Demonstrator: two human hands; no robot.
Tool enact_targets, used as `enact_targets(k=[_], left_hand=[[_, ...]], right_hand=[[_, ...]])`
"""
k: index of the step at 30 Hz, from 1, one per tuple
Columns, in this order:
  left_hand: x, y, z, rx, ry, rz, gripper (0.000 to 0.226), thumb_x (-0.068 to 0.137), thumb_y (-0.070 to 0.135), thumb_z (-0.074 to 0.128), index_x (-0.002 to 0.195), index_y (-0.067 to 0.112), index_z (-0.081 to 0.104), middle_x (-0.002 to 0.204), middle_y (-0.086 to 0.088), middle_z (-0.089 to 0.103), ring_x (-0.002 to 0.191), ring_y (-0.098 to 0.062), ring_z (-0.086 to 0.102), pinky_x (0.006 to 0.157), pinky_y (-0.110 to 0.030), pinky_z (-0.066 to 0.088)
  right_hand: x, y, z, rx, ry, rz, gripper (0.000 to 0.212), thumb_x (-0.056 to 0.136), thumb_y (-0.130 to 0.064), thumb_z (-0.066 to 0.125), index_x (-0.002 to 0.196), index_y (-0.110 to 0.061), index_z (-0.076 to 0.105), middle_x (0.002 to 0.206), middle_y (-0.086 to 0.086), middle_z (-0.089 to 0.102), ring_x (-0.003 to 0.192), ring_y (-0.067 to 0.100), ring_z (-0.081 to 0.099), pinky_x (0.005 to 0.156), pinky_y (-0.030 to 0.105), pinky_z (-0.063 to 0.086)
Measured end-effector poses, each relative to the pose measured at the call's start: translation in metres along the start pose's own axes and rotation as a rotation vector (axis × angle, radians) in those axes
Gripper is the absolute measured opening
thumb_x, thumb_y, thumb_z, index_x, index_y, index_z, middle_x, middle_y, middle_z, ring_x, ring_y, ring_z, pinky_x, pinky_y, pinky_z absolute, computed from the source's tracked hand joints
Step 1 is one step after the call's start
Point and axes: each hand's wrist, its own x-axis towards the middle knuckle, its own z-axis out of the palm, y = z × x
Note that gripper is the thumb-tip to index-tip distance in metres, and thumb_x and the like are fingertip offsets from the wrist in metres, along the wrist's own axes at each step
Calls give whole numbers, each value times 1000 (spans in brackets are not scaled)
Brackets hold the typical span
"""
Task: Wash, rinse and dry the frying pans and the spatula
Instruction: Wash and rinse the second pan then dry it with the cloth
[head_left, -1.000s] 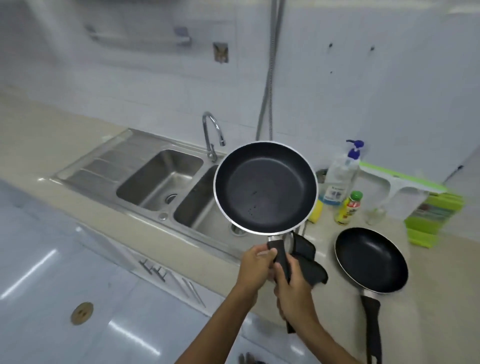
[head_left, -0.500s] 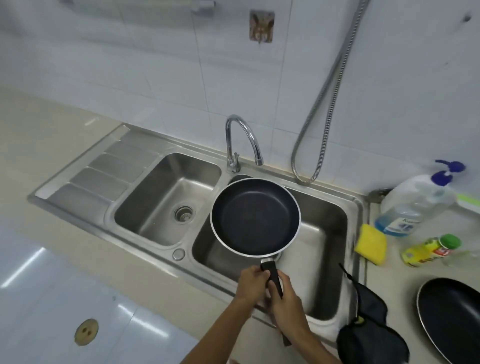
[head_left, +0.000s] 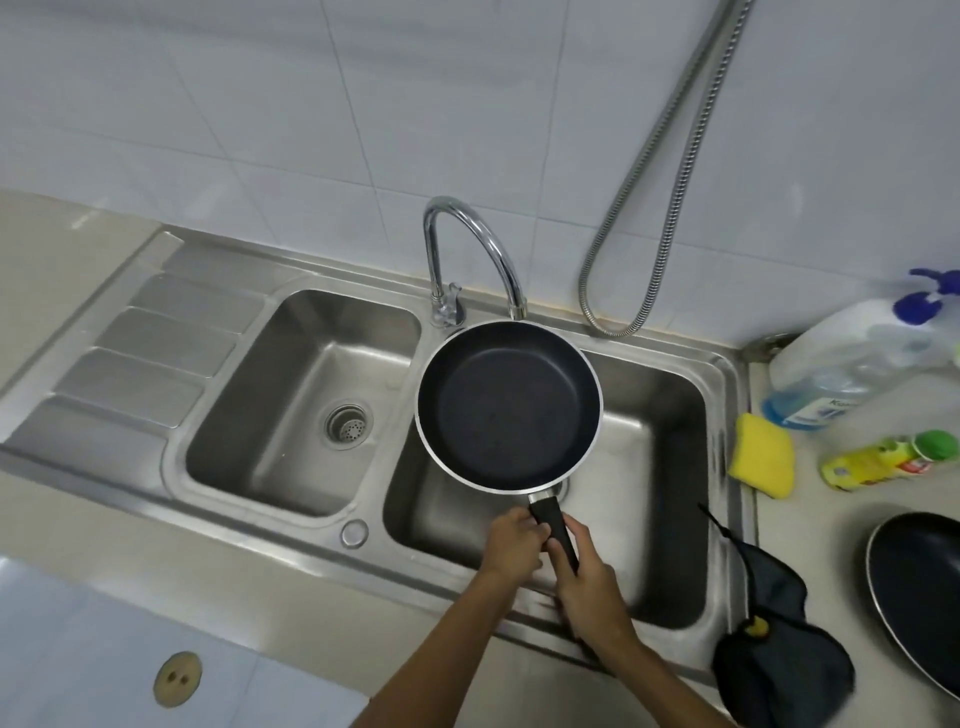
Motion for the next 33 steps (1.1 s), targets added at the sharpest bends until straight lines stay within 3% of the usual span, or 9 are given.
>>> enact_targets(k=[6,9,12,16,18,21,27,30,33], left_hand=[[10,12,-17,105,-124,-29,16,97,13,59,99,1,70,70,2,62,50,4,58,55,-16,47],[24,37,-53,450,-87,22,32,92,39,61,80,10,68,69,2,64,65,-9,63,63,-25,45],[41,85,-100,806,83,104,50,89,55,59,96,6,70,94,-7,71,96,-29,69,80,-32,50],[66,168,-132,1047,475,462,48,97,41,57,126,3,57,127,-20,62,120,-39,58,97,-45,47],[87,195,-140,1184,514,674,56,96,35,58,140,2,45,151,-19,43,139,-38,41,110,-48,37],[120,196,-145,1364,410,641,71,98,29,54,155,1,21,166,-14,15,154,-32,14,120,-50,27],[119,147,-128,1093,533,558,59,98,19,48,149,-5,30,157,-21,31,150,-33,24,119,-44,30],[109,101,-129,1057,409,450,64,101,18,46,155,-3,18,165,-19,16,154,-32,16,120,-46,27],[117,91,-133,1038,346,472,61,103,17,44,155,-2,19,167,-19,13,154,-32,15,119,-48,30]], right_hand=[[3,1,3,-54,1,0,36,103,-53,42,130,-73,29,87,-13,71,79,16,70,76,35,58],[4,1,5,-91,11,21,37,103,-52,43,139,-58,34,77,-10,67,70,15,67,69,36,57],[6,8,9,-121,21,19,40,103,-54,42,141,-56,31,79,-5,69,68,17,67,70,40,59],[9,18,16,-143,27,25,41,102,-60,37,141,-59,25,86,2,69,72,22,67,72,46,59],[9,19,17,-155,33,24,43,100,-63,35,142,-59,24,86,3,69,71,24,67,71,47,59],[9,18,16,-156,27,38,45,99,-64,34,143,-58,23,87,3,68,73,26,66,71,47,59],[9,20,17,-130,17,51,47,98,-68,31,143,-56,23,91,3,67,76,23,66,75,46,59],[11,24,20,-136,20,52,61,86,-85,17,141,-59,20,95,2,69,75,21,68,76,46,61],[12,24,20,-149,29,45,61,87,-84,17,143,-58,21,94,4,69,76,23,67,75,46,60]])
